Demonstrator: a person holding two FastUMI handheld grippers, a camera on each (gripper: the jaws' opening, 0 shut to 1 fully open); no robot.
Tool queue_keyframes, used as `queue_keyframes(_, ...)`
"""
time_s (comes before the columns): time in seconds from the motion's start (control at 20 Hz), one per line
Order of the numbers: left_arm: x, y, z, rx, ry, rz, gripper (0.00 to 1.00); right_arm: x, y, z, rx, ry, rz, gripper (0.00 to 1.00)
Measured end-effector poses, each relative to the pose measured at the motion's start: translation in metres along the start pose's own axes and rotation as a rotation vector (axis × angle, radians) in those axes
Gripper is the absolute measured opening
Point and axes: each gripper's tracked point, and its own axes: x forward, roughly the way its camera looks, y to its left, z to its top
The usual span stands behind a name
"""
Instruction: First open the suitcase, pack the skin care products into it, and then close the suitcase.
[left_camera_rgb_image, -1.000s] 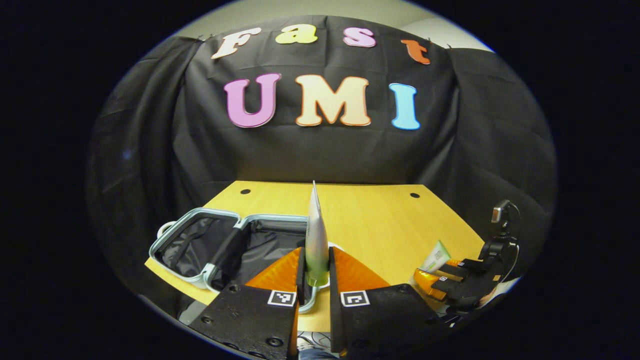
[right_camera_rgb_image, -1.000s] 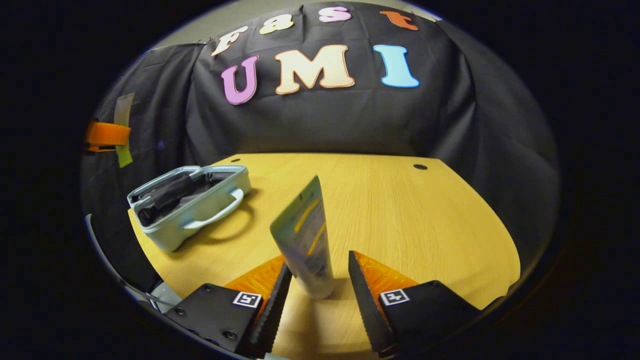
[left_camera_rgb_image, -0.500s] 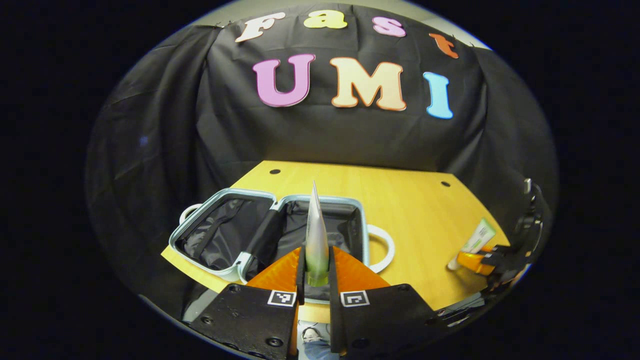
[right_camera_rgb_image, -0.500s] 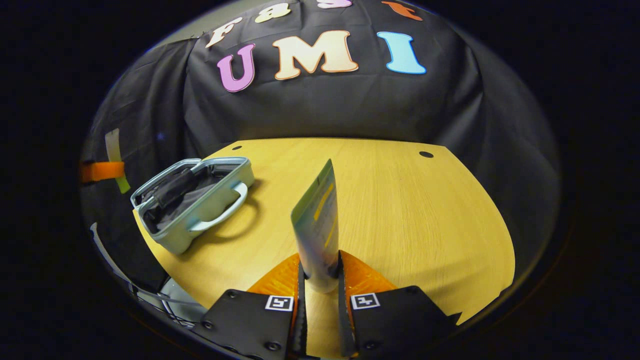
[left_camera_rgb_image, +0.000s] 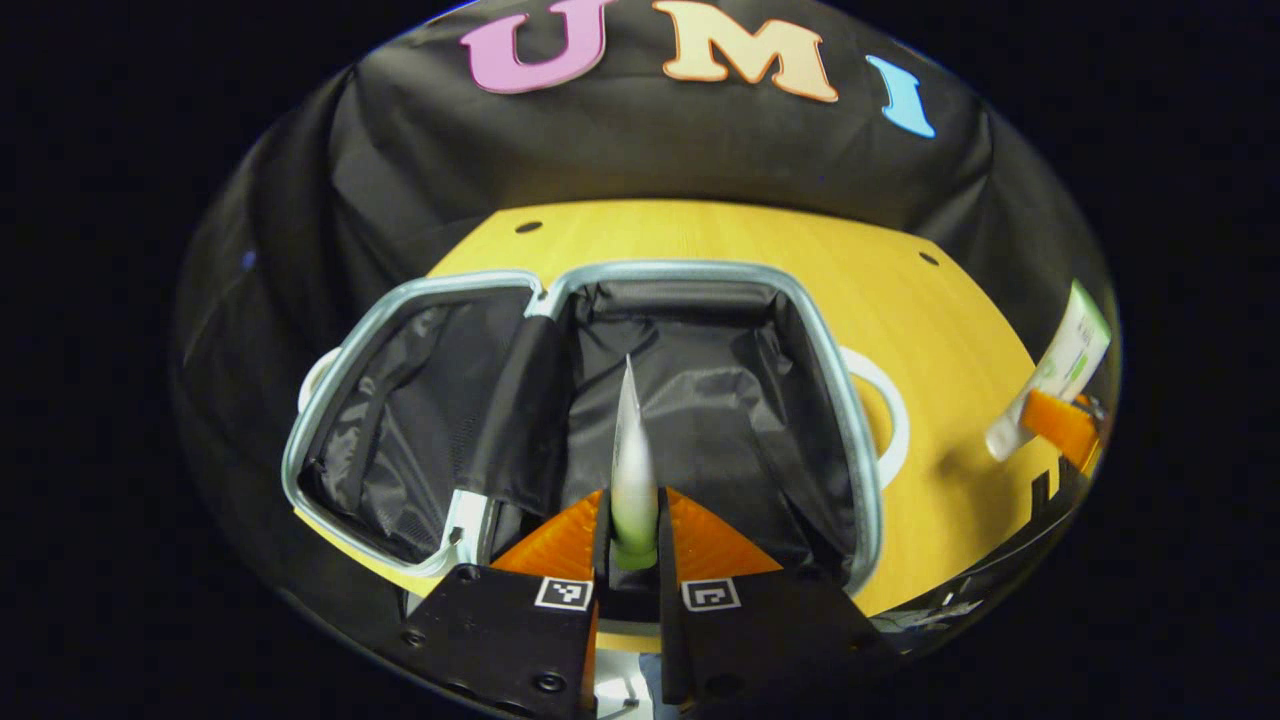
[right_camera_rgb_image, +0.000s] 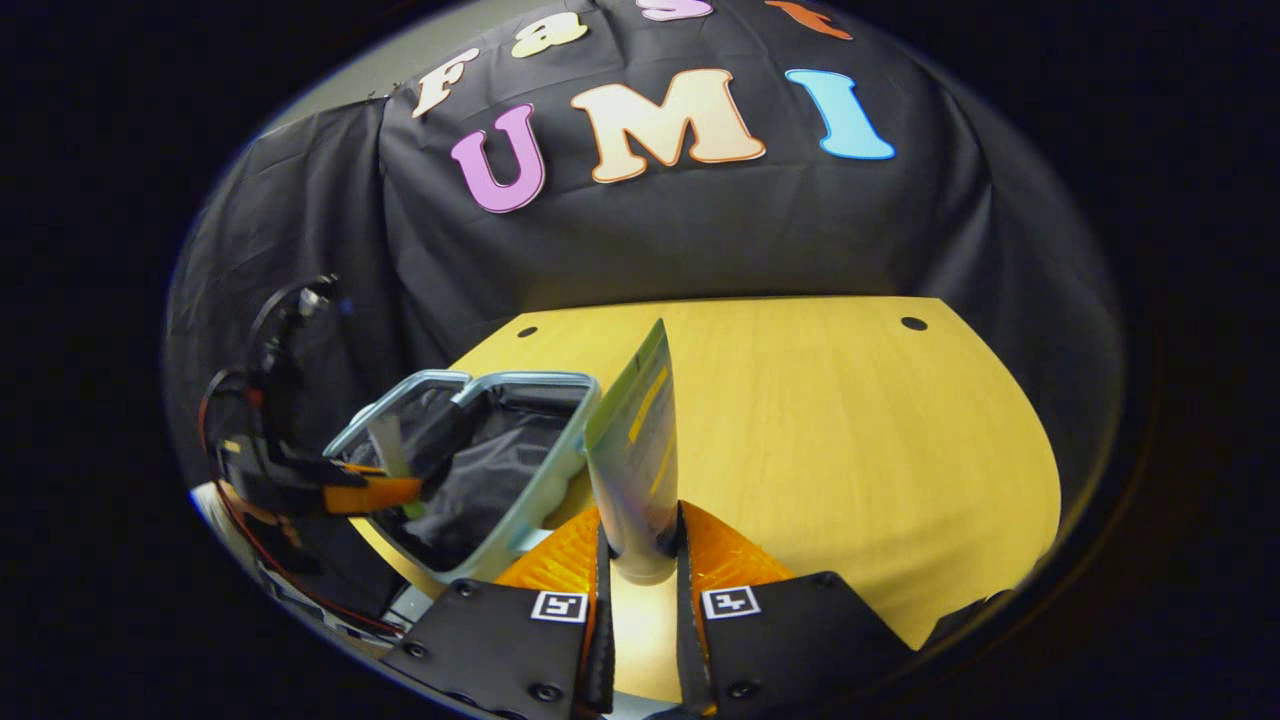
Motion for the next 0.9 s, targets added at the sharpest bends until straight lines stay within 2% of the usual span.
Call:
queue_keyframes(0.1, 0.012, 0.001, -0.008, -0.014, 0.04, -0.039, 0.18, 0.007, 0.026, 0.006, -0.006, 0.011, 0.024, 0.27)
queue_keyframes(0.25, 0.026, 0.006, -0.015, -0.007, 0.082, -0.084, 0.18, 0.021, 0.07, 0.011, 0.072, 0.051, 0.09, 0.27)
queue_keyframes(0.45, 0.033, 0.001, -0.004, -0.012, 0.062, -0.174, 0.17, 0.049, 0.103, -0.011, 0.136, 0.147, 0.101, 0.27)
queue_keyframes(0.5, 0.027, -0.004, 0.004, -0.016, 0.034, -0.218, 0.26, 0.056, 0.109, -0.02, 0.132, 0.172, 0.092, 0.27)
queue_keyframes(0.65, 0.005, -0.003, 0.035, -0.007, -0.068, -0.275, 0.77, 0.075, 0.125, -0.048, 0.126, 0.251, 0.079, 0.27)
queue_keyframes(0.7, -0.002, 0.001, 0.046, -0.015, -0.106, -0.285, 0.8, 0.083, 0.13, -0.058, 0.122, 0.271, 0.072, 0.23)
queue_keyframes(0.75, -0.01, 0.007, 0.058, -0.028, -0.14, -0.29, 0.81, 0.092, 0.133, -0.067, 0.119, 0.294, 0.057, 0.23)
queue_keyframes(0.8, -0.016, 0.014, 0.069, -0.044, -0.171, -0.292, 0.85, 0.097, 0.137, -0.075, 0.122, 0.317, 0.05, 0.27)
queue_keyframes(0.9, -0.027, 0.041, 0.09, -0.076, -0.231, -0.264, 0.93, 0.114, 0.144, -0.087, 0.137, 0.361, 0.037, 0.27)
